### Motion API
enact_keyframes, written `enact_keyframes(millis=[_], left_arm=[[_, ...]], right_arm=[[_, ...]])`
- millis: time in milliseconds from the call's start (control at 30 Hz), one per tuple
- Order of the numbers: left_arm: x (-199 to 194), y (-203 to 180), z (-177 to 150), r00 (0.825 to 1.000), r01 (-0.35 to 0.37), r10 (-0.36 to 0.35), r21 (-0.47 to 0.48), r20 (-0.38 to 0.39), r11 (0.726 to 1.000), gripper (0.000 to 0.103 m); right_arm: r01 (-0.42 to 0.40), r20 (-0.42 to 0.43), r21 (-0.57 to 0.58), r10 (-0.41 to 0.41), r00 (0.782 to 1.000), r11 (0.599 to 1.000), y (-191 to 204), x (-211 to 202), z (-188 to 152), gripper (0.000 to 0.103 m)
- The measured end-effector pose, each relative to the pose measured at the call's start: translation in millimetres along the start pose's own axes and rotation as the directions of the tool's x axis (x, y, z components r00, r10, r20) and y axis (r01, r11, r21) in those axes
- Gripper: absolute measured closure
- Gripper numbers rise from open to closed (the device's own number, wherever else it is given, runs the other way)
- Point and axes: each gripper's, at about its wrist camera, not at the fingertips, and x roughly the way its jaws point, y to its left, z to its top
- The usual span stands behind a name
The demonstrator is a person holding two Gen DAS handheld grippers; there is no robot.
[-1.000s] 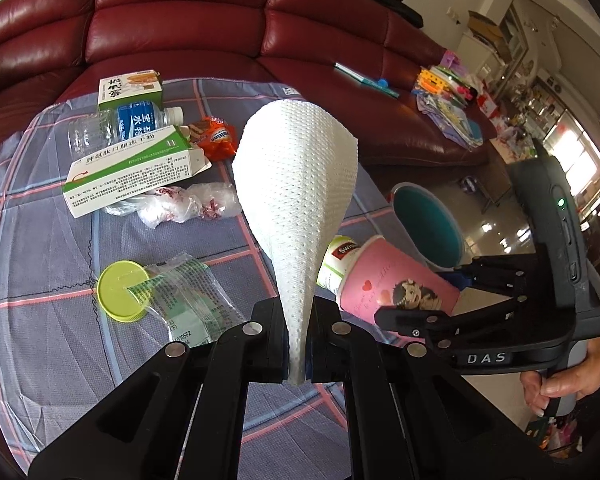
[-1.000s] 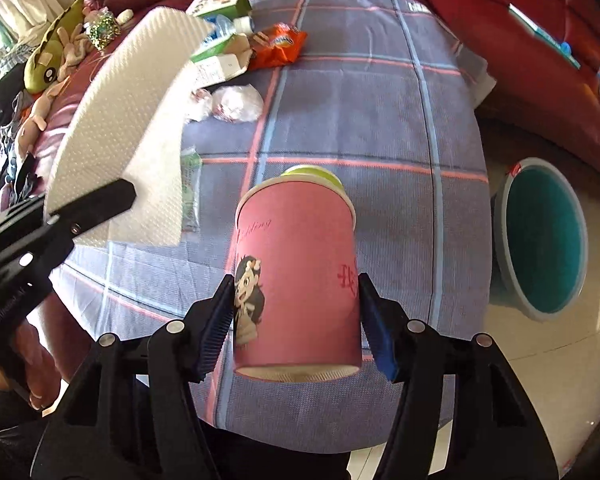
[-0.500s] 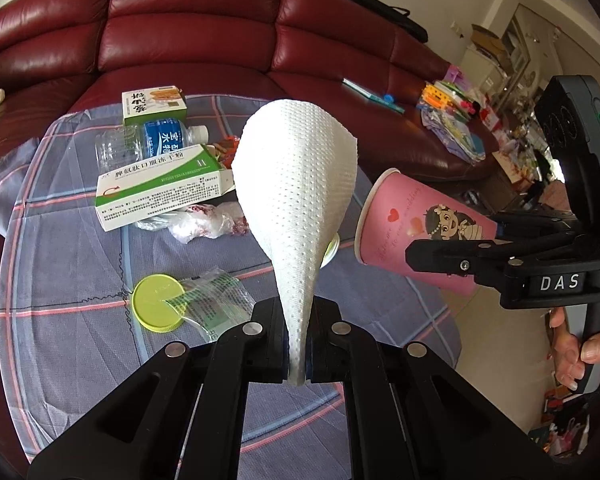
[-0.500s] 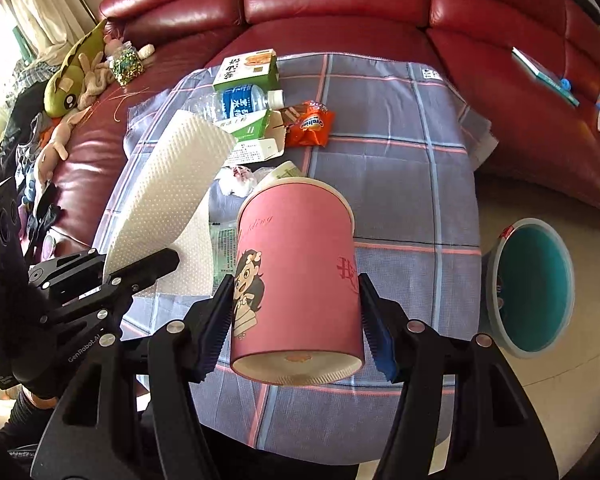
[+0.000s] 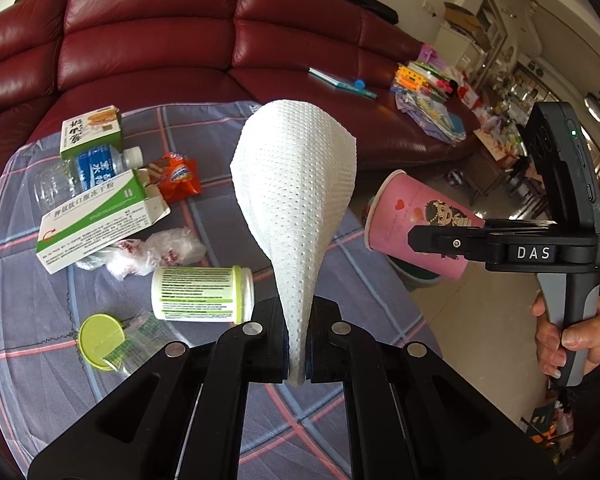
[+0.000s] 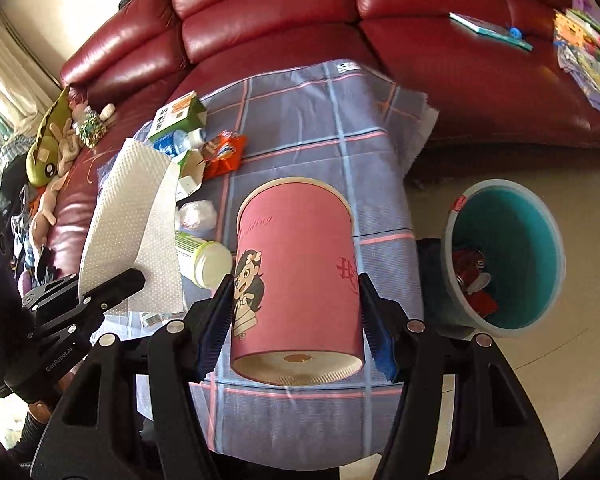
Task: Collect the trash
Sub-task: 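Lift the pink cup with the right gripper and carry it and the towel over the teal bucket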
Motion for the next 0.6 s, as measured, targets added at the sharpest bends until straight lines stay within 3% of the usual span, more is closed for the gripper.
enact_keyframes(millis=[300,600], left_arm=[[69,-81,39,0.993,0.093,-0.085,0.108,-0.077,0.99,0.098],[156,-163,58,0.967,0.199,-0.163,0.186,-0.196,0.962,0.098]], right_arm=[[0.043,0.102,0.186,-0.063,0.993,0.982,-116,-42,-7,0.046],[0.068,0.138,0.353,-0.124,0.983,0.933,-219,-60,-25,0.046]])
